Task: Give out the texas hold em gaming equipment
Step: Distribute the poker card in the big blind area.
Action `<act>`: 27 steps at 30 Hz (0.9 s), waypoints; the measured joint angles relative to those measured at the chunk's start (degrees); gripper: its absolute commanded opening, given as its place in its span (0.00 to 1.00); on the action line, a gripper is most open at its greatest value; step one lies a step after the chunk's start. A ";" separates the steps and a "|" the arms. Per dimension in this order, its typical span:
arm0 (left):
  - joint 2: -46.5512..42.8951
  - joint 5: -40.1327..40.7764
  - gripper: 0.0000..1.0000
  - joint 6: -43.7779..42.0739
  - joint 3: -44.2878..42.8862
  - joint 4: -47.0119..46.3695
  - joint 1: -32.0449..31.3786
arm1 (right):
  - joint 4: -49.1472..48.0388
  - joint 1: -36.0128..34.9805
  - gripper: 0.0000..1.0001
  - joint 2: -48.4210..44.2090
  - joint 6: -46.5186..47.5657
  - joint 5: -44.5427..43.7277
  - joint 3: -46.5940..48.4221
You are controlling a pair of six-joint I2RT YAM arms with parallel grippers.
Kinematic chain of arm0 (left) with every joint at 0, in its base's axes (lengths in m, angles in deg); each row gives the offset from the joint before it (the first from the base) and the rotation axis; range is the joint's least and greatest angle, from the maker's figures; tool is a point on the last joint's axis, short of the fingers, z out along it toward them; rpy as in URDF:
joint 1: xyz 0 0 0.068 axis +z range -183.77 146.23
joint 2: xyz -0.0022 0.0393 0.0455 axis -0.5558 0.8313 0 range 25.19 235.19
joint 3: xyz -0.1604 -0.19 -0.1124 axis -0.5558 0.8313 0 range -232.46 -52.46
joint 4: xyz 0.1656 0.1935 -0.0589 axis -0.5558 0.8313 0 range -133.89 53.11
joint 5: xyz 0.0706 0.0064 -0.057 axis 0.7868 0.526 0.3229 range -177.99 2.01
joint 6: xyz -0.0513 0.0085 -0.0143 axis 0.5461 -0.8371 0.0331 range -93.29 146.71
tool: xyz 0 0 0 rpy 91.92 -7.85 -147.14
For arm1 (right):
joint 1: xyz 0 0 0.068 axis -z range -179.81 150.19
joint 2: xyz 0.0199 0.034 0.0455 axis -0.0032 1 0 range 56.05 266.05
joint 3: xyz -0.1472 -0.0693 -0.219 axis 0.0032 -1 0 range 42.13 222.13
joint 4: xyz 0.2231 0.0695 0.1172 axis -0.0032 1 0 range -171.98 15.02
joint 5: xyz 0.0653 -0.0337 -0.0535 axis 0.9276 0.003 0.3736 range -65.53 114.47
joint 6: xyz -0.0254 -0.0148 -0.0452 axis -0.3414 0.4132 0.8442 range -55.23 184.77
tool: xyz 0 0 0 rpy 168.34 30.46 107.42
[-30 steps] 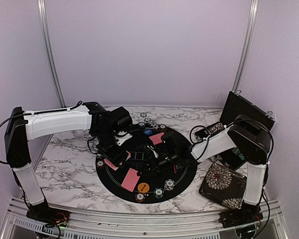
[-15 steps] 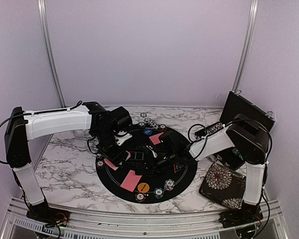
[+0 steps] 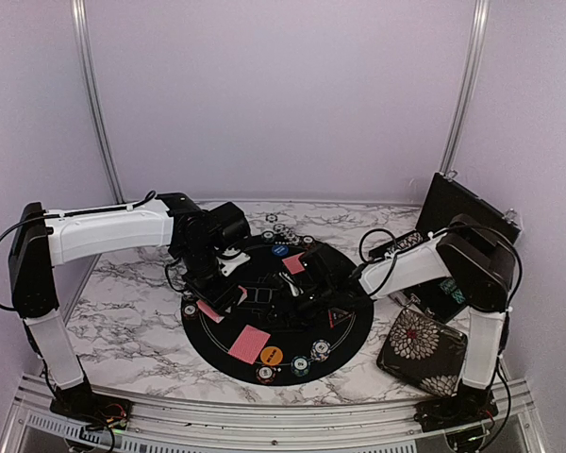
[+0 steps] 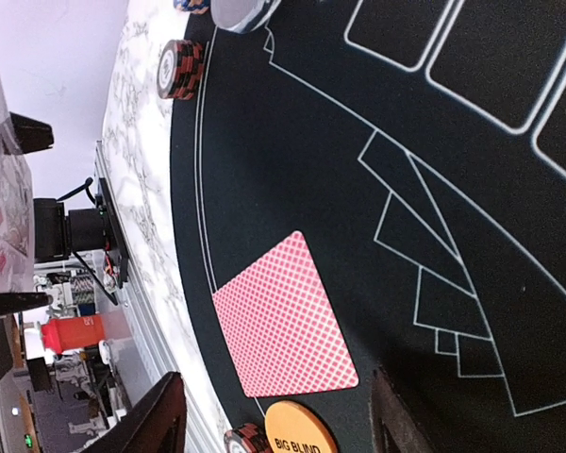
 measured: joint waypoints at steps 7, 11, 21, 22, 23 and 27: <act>0.00 -0.04 0.46 -0.17 0.00 0.00 0.00 | 2.01 0.26 0.69 -3.32 0.94 -2.36 0.00; 0.00 -0.22 0.46 -0.20 0.00 0.00 0.00 | 0.70 1.44 0.72 -5.70 -0.57 -2.10 -0.07; 0.00 -0.52 0.46 -0.20 0.00 0.00 0.00 | -12.07 4.46 0.74 -7.19 -9.35 3.23 -0.13; 0.00 -0.59 0.46 -0.20 0.00 0.00 0.00 | -13.70 4.46 0.74 -6.71 -10.43 4.17 -0.11; 0.00 -0.68 0.46 -0.22 0.00 0.00 0.00 | -15.45 4.44 0.73 -6.05 -11.65 4.98 -0.07; 0.00 -1.05 0.46 -0.42 0.00 0.00 0.00 | -20.00 4.39 0.70 -3.48 -15.58 7.13 0.00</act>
